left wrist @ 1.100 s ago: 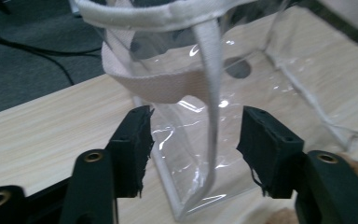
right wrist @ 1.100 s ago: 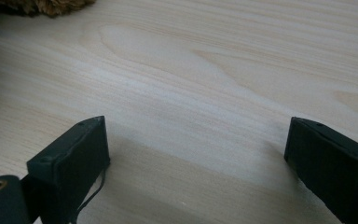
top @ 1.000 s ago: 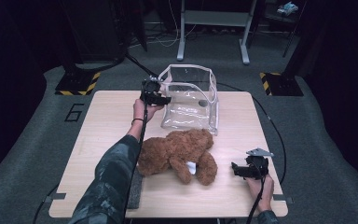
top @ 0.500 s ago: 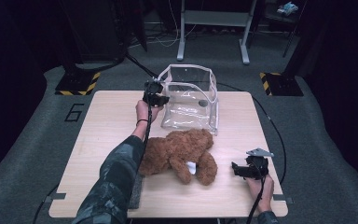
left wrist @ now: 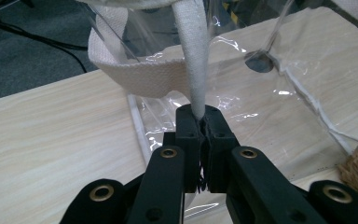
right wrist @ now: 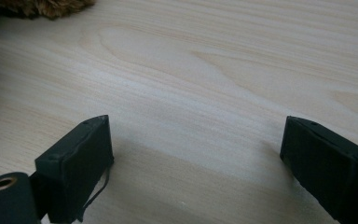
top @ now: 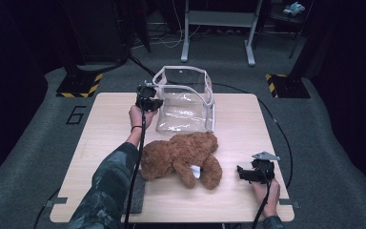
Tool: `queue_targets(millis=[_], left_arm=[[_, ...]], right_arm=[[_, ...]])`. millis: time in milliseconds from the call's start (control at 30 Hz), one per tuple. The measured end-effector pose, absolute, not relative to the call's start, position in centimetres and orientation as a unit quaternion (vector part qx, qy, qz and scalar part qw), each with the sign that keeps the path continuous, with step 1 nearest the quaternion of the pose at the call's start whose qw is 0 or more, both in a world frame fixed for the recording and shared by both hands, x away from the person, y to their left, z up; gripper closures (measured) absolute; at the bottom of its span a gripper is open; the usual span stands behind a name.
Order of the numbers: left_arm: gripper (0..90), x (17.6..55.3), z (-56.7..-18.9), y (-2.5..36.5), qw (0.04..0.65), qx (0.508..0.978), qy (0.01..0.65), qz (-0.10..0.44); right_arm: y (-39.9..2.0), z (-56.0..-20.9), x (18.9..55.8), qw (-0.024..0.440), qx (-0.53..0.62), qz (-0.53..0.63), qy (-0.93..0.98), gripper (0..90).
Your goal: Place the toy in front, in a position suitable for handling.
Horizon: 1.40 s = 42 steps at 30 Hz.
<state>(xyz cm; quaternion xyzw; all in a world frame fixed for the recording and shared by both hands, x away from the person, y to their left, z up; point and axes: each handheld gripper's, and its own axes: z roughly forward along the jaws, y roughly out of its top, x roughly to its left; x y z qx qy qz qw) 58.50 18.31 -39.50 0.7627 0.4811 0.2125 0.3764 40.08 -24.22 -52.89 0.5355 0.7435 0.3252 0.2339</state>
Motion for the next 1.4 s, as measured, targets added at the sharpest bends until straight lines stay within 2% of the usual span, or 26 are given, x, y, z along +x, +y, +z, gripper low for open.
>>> queue_targets(millis=[1400], left_arm=[[86.6, 54.0, -40.1, 31.0, 0.370, 0.691, 0.562, 0.265]], right_arm=[[-24.2, -52.9, 40.0, 0.237, 0.540, 0.324, 0.740, 8.7]])
